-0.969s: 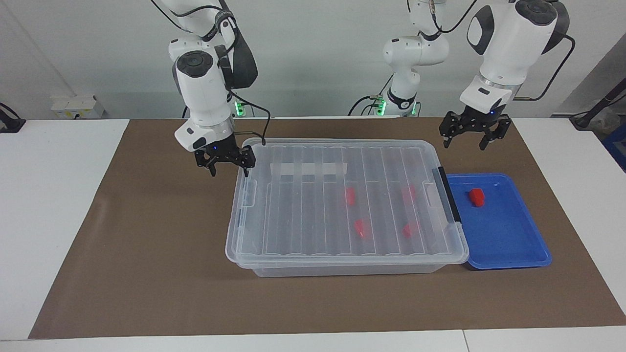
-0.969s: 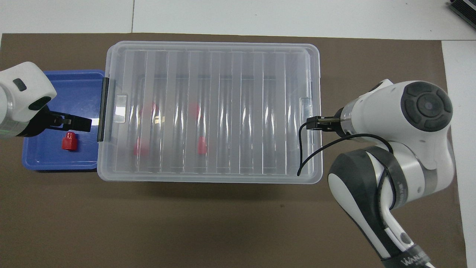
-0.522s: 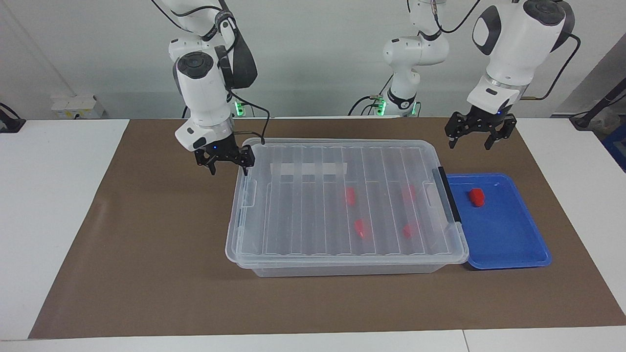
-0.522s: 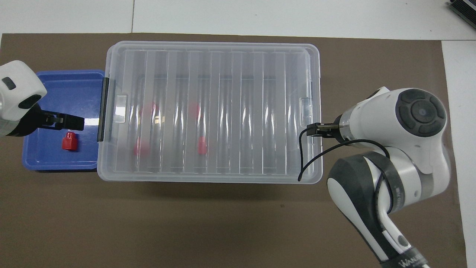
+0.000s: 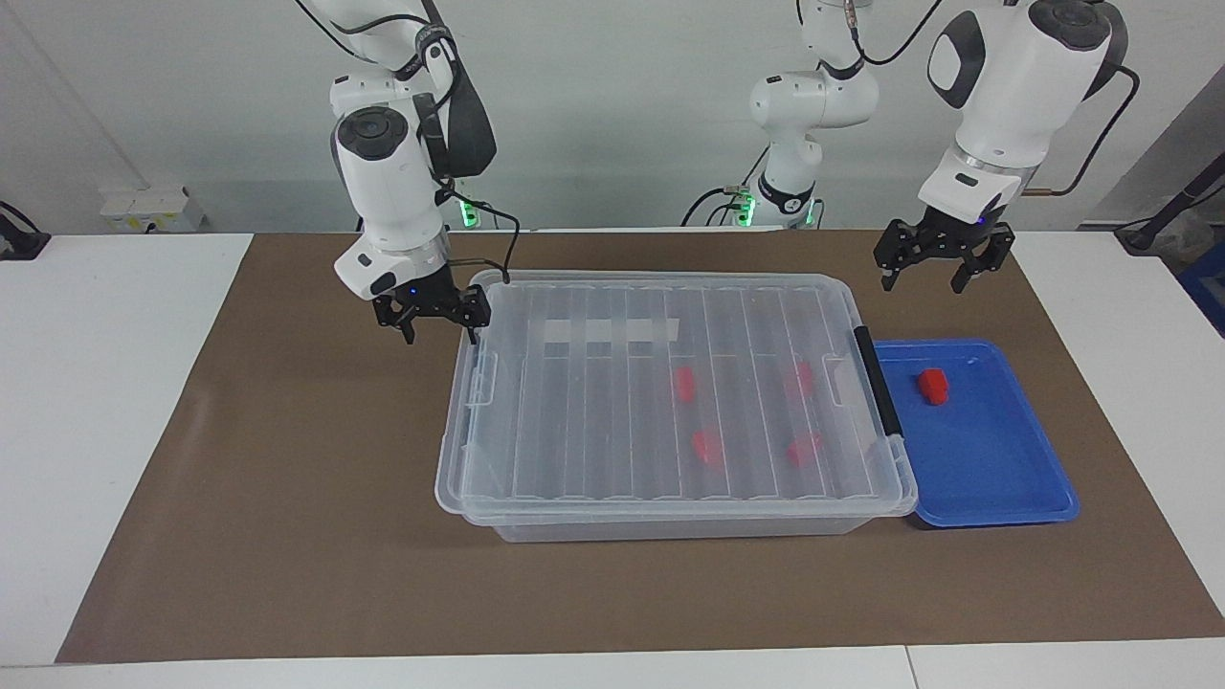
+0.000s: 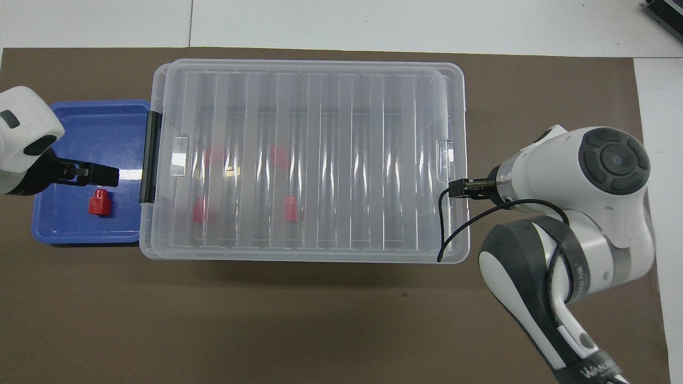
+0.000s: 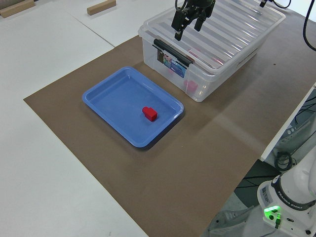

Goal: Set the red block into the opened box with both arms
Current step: 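Slide the clear lid away from the blue tray with the right gripper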

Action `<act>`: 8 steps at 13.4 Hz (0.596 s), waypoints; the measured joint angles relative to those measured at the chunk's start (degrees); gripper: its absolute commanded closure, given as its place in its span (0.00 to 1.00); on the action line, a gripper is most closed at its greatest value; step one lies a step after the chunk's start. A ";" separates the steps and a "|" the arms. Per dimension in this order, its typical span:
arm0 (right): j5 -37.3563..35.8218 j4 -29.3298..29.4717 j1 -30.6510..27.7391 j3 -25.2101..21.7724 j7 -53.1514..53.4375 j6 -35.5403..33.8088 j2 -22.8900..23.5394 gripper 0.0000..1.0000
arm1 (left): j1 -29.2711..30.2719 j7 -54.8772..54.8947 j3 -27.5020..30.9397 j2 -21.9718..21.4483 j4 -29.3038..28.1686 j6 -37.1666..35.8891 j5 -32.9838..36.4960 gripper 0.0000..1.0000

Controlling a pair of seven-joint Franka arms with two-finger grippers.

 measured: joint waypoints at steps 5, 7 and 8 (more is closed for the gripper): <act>0.00 -0.57 -4.60 -0.12 -10.49 -0.80 -0.26 0.00 | 0.00 0.00 0.00 0.00 0.00 0.00 0.00 0.00; 0.00 -0.57 -7.18 -0.16 -16.81 -2.38 -0.34 0.00 | 0.00 0.00 0.00 0.00 0.00 0.00 0.00 0.00; 0.00 -0.57 -8.77 -0.20 -19.51 -2.48 -0.41 0.00 | 0.00 0.00 0.00 0.00 0.00 0.00 0.00 0.00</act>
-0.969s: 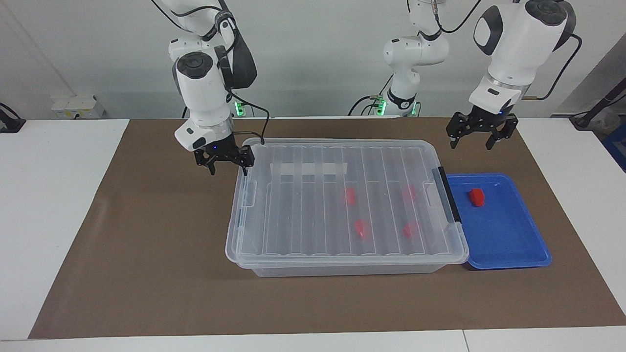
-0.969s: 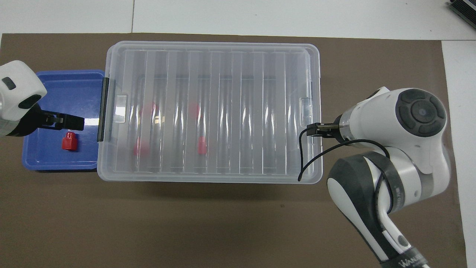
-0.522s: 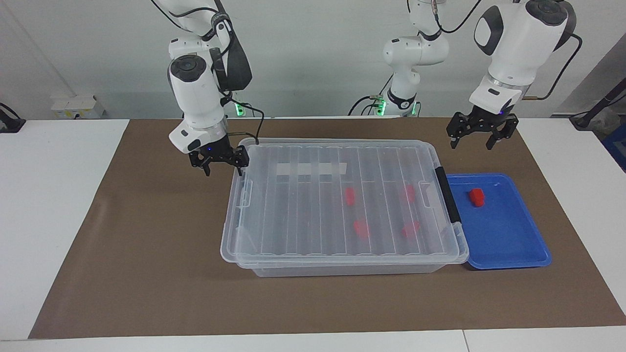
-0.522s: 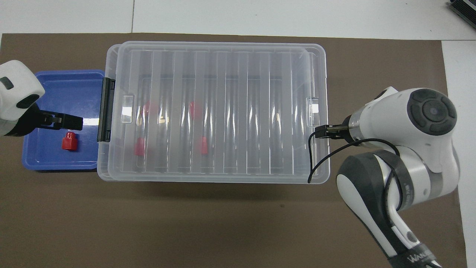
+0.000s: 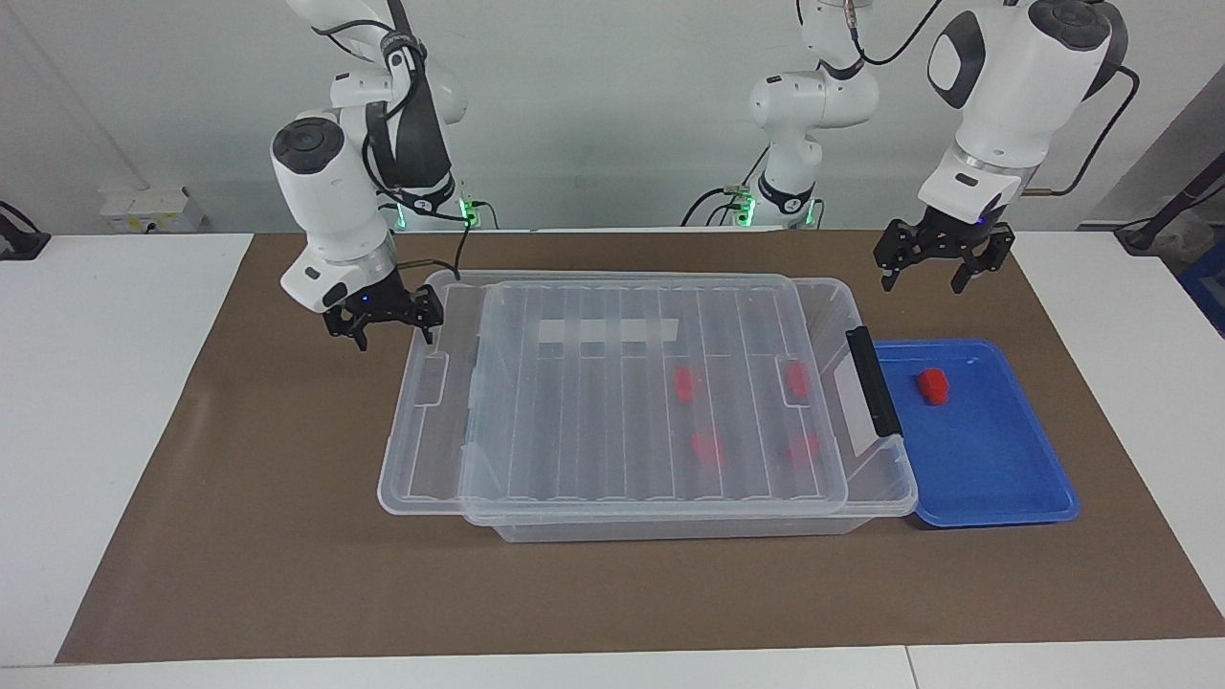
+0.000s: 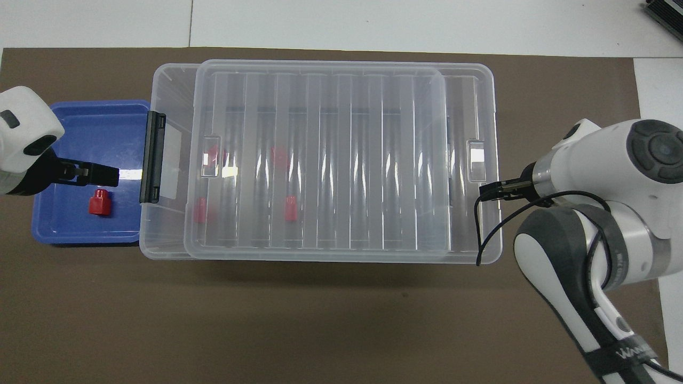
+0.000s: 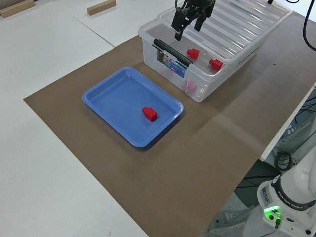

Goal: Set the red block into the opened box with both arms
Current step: 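Slide the clear lid away from the blue tray with the right gripper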

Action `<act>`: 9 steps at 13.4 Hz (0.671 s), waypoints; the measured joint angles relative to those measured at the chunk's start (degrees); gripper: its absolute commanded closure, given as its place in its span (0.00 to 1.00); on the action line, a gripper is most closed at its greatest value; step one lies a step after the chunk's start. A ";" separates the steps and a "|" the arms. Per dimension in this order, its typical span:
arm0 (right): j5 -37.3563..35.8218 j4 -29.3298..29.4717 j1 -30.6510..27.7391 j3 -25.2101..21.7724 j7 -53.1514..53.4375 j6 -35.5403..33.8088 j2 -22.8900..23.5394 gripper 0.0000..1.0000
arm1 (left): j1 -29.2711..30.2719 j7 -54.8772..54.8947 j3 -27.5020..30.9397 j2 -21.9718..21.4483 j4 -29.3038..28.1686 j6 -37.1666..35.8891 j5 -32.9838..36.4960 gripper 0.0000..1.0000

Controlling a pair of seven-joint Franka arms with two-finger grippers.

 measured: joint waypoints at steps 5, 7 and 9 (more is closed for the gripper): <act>0.00 0.00 -5.50 -0.12 -11.41 0.00 -0.20 0.00 | 0.96 -0.40 0.17 -0.16 -0.50 -0.39 0.01 0.00; 0.00 0.01 -6.79 -0.11 -14.28 0.07 -0.26 0.00 | 3.96 -0.06 0.35 -0.95 -3.56 2.76 0.02 0.00; 0.00 0.01 -8.27 -0.14 -16.93 0.10 -0.27 0.00 | 6.44 0.29 0.54 -0.84 -8.15 8.11 0.02 0.00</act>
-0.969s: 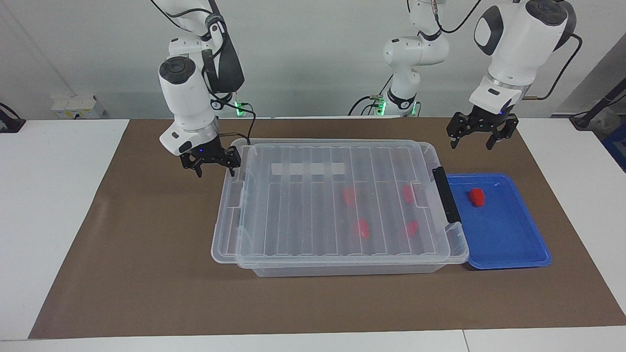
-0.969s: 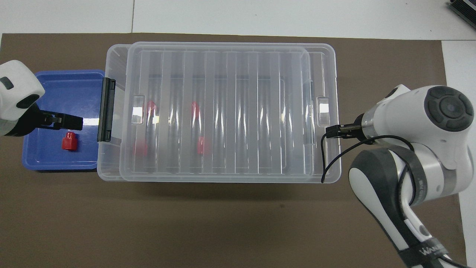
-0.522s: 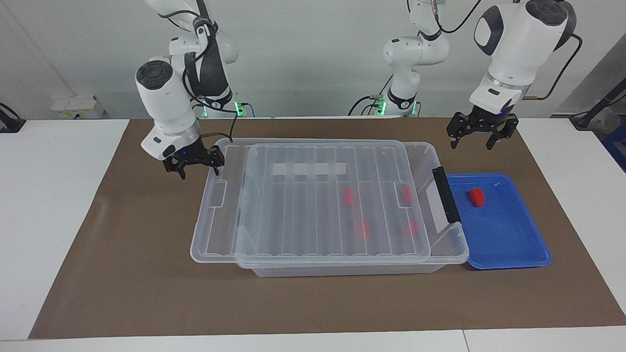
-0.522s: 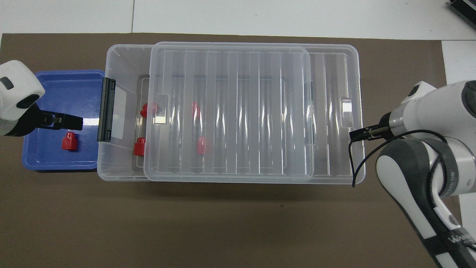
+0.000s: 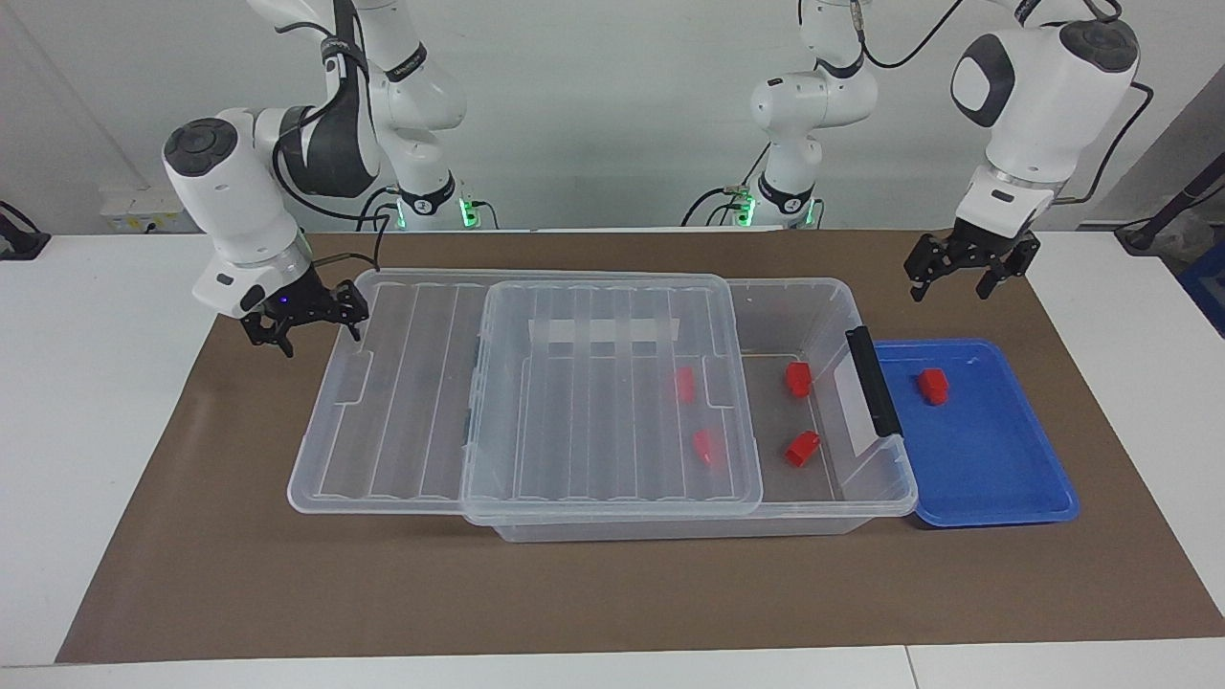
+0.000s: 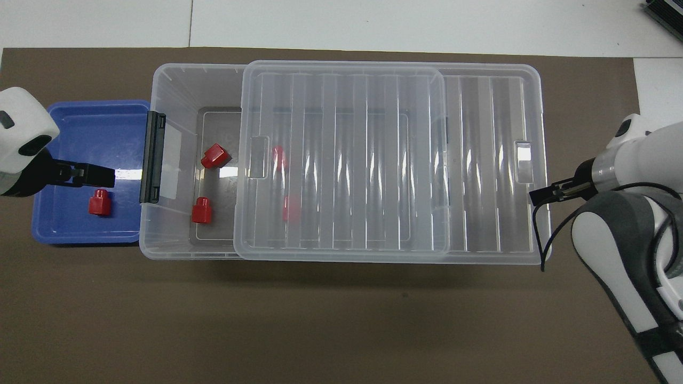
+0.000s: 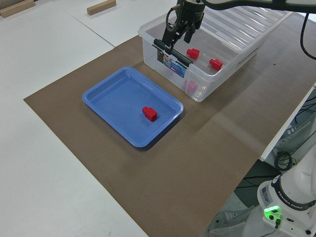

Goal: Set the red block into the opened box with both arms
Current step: 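Slide the clear lid away from the blue tray with the right gripper, then grasp the red block with the left gripper while the right gripper withdraws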

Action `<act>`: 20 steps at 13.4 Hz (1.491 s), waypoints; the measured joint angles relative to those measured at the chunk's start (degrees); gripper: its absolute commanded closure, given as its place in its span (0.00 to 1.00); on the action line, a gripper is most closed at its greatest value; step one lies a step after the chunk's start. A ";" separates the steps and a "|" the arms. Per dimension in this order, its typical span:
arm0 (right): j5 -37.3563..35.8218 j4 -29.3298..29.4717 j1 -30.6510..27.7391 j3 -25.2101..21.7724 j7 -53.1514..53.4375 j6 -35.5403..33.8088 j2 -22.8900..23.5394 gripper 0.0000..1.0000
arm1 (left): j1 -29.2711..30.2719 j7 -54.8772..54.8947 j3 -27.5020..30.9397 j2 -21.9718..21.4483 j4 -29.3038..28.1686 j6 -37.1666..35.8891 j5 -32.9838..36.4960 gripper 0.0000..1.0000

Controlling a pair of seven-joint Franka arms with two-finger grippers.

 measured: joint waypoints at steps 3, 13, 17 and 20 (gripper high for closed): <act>0.00 0.00 -0.95 -0.04 -1.22 0.04 0.00 0.00 | 2.05 1.44 0.06 4.11 -5.90 10.09 0.00 0.00; 0.00 0.28 -1.91 -0.06 -1.11 0.13 -0.01 0.00 | 9.52 13.85 0.05 15.86 -13.41 25.61 0.00 0.00; 0.00 2.66 -1.34 0.12 4.87 0.26 -0.19 0.00 | 9.40 14.16 -0.43 16.17 -13.89 25.90 0.00 1.00; 0.00 4.43 1.74 0.39 11.67 0.22 -0.31 0.00 | 9.41 14.17 -0.41 16.18 -13.90 25.93 0.00 1.00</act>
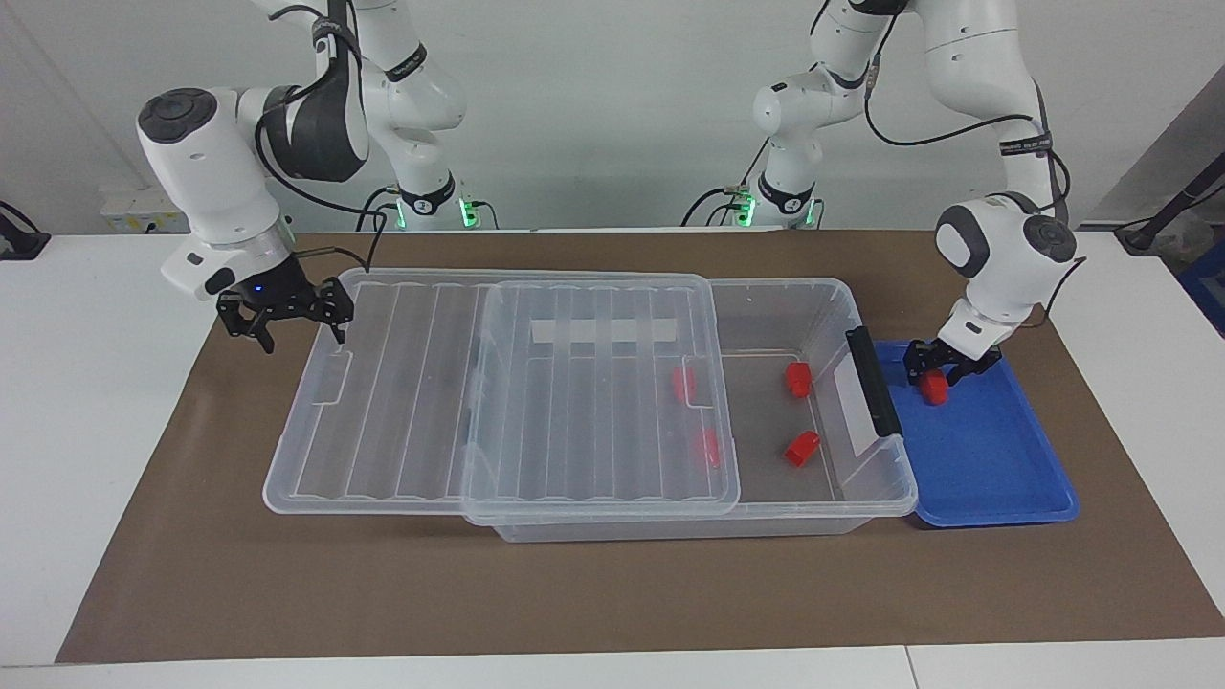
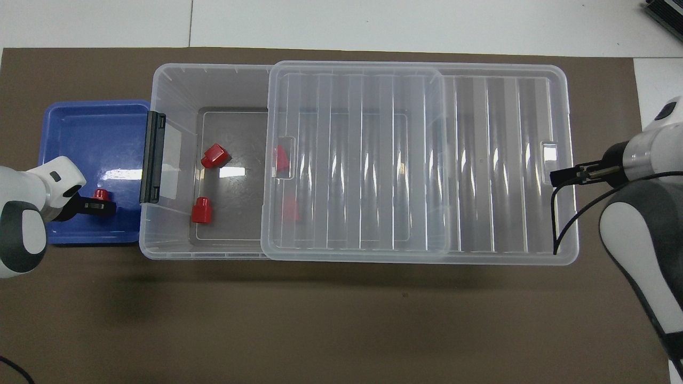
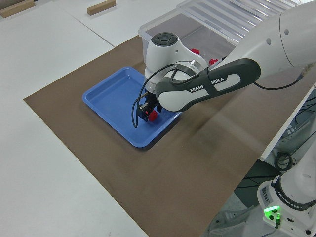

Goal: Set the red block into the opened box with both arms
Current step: 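Grasp the red block with the left gripper while the right gripper withdraws, then carry the red block into the opened box with the left gripper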

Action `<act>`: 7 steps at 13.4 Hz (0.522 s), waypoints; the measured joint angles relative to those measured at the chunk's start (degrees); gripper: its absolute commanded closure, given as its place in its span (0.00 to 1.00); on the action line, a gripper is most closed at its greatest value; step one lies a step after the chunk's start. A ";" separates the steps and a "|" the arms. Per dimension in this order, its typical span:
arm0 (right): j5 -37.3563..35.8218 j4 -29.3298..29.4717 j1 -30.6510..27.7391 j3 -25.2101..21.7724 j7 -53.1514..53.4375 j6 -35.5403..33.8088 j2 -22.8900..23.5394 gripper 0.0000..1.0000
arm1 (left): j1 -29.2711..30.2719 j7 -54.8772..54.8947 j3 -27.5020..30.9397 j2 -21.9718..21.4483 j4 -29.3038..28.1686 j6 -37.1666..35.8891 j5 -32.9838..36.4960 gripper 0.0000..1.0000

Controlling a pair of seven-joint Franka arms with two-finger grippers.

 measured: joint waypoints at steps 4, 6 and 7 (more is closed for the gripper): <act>0.00 2.25 4.46 0.18 9.05 -0.93 -0.21 0.00 | 0.12 -0.64 0.28 -0.12 2.26 -5.45 -0.05 1.00; 0.00 4.62 5.46 0.21 12.03 -3.33 -0.24 0.00 | 0.00 -5.16 0.00 -0.52 11.96 -20.65 -1.33 1.00; 0.00 5.96 5.74 0.20 13.52 -4.60 -0.25 0.00 | -0.20 -8.45 -0.31 -0.83 18.31 -28.64 -3.46 1.00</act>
